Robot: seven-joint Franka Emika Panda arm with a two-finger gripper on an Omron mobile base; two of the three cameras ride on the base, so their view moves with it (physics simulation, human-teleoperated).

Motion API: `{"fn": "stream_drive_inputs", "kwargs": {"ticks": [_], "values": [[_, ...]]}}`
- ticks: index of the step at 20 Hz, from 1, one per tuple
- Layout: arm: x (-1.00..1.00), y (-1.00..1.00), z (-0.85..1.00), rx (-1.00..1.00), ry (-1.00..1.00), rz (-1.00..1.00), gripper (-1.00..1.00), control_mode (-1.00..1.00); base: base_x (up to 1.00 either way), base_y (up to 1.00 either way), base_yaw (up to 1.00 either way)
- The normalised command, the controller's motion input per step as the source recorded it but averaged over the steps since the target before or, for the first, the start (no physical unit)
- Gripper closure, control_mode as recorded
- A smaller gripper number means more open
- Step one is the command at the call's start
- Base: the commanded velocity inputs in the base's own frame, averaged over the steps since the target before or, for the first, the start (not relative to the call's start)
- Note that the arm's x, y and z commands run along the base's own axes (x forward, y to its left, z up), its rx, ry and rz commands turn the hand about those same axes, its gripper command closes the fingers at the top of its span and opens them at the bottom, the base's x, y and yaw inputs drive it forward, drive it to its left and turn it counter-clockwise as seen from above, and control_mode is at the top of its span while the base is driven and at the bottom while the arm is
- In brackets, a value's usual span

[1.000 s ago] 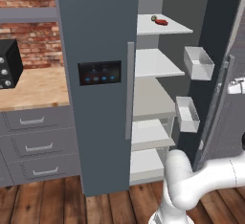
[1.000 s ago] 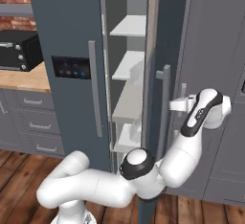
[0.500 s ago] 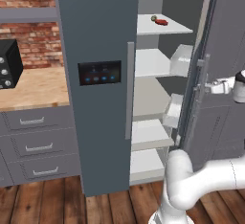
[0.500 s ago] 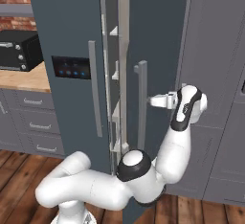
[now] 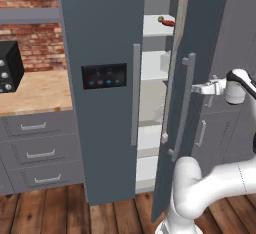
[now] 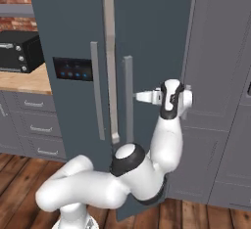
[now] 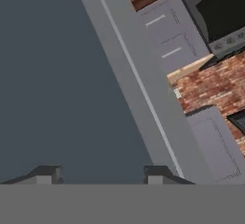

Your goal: Pick up the frozen steak from the freezer, place it on any shelf in the fridge, and close the fridge and freezer doors when done.

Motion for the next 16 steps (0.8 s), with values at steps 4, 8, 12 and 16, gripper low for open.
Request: {"fn": "stream_drive_inputs", "kwargs": {"ticks": [4,8,12,16], "values": [[0.61,0.36,0.28,-0.06,-0.01,-0.17,-1.0,-1.0,0.0,0.0,0.0],[0.67,0.3,0.23,-0.07,-0.02,-0.25,-1.0,-1.0,0.0,0.0,0.0],[0.64,0.25,0.15,-0.1,-0.11,-0.32,-1.0,-1.0,0.0,0.0,0.0],[0.71,0.18,0.09,-0.11,-0.14,-0.38,-1.0,-1.0,0.0,0.0,0.0]]}}
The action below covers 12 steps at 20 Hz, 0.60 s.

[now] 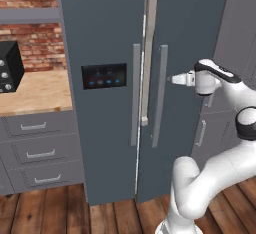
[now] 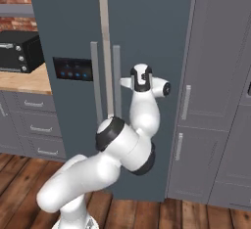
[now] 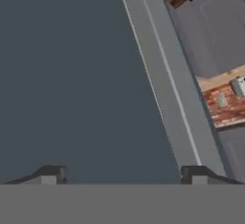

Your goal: Pick up the frozen steak from the freezer, place it on any shelf in the fridge, and close the fridge and freezer doors when done.

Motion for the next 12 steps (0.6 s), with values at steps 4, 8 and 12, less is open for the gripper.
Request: {"fn": "stream_drive_inputs", "kwargs": {"ticks": [4,8,12], "values": [[0.75,0.11,0.1,-0.11,-0.16,-0.4,-1.0,-1.0,0.0,0.0,0.0],[0.81,0.11,0.08,-0.08,-0.1,-0.42,-1.0,-1.0,0.0,0.0,0.0],[0.72,0.01,0.15,-0.01,-0.01,-0.35,-1.0,-1.0,0.0,0.0,0.0]]}}
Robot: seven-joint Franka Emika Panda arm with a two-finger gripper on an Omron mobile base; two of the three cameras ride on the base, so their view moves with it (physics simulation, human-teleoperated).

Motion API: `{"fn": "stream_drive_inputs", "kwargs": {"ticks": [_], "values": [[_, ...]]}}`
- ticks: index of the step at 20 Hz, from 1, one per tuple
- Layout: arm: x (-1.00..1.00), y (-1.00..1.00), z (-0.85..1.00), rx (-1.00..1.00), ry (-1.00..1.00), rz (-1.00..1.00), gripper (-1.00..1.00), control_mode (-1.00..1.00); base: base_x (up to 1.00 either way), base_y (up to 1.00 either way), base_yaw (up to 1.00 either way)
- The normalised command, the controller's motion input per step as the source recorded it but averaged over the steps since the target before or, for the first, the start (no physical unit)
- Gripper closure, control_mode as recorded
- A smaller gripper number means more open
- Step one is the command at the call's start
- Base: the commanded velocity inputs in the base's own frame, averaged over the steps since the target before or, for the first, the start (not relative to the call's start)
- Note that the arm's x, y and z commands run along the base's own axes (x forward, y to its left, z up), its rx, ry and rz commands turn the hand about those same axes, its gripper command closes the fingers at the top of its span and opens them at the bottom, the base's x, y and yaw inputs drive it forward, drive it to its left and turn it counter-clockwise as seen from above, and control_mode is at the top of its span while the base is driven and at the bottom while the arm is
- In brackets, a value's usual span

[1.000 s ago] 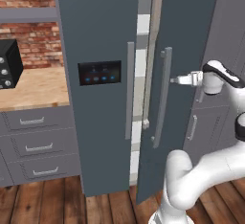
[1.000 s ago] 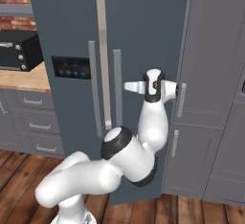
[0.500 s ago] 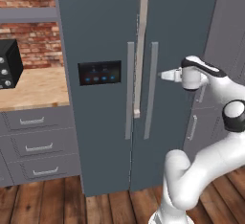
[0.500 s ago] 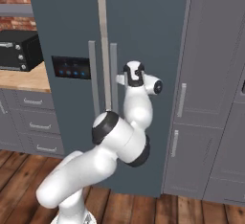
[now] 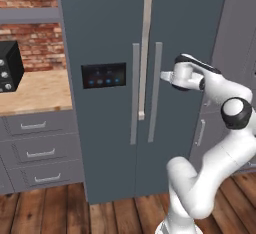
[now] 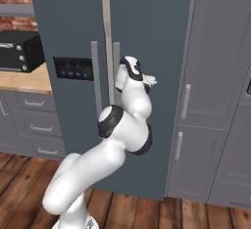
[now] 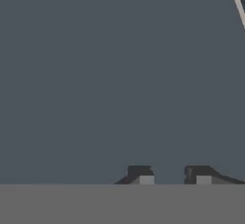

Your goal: Pick up the frozen steak from the freezer, place it on any shelf in the fridge, and close the fridge and freezer doors when done.

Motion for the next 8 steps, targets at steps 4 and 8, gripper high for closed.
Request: {"fn": "stream_drive_inputs", "kwargs": {"ticks": [4,8], "values": [[0.0,0.0,0.05,0.0,-0.03,-0.05,-1.0,-1.0,0.0,0.0,0.0],[0.0,0.0,0.0,0.0,0.0,0.0,-1.0,-1.0,0.0,0.0,0.0]]}}
